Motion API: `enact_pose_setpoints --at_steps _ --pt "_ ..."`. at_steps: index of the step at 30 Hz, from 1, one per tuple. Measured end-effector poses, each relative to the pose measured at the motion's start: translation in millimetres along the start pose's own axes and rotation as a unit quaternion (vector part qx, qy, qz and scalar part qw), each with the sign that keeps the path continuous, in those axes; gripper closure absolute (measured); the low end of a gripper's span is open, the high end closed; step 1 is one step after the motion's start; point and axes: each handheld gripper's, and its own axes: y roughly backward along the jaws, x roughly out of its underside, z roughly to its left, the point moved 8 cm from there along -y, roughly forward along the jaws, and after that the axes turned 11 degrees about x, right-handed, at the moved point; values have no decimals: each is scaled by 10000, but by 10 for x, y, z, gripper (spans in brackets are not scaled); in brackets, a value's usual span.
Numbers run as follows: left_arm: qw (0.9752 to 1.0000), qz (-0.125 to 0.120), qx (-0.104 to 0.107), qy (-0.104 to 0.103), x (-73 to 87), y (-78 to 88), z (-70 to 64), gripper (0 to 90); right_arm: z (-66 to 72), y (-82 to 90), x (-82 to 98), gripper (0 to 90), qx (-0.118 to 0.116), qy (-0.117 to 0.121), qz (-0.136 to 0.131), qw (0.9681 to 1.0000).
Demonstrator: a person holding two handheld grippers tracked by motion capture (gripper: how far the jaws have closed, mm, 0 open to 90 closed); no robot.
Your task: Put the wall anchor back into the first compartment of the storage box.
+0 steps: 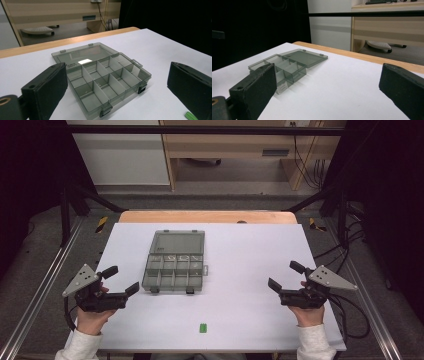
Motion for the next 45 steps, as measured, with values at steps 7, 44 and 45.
enact_pose_setpoints --at_steps 7,44,45 --pt "9999 101 50 -7 14 -75 -90 24 -10 -6 17 19 38 32 17 10000" --pt "9921 1077 643 -21 510 -877 -933 64 66 -43 66 19 35 225 125 9997" --pt "9916 1113 659 -16 528 -892 -948 64 66 -43 66 19 35 225 125 9997"
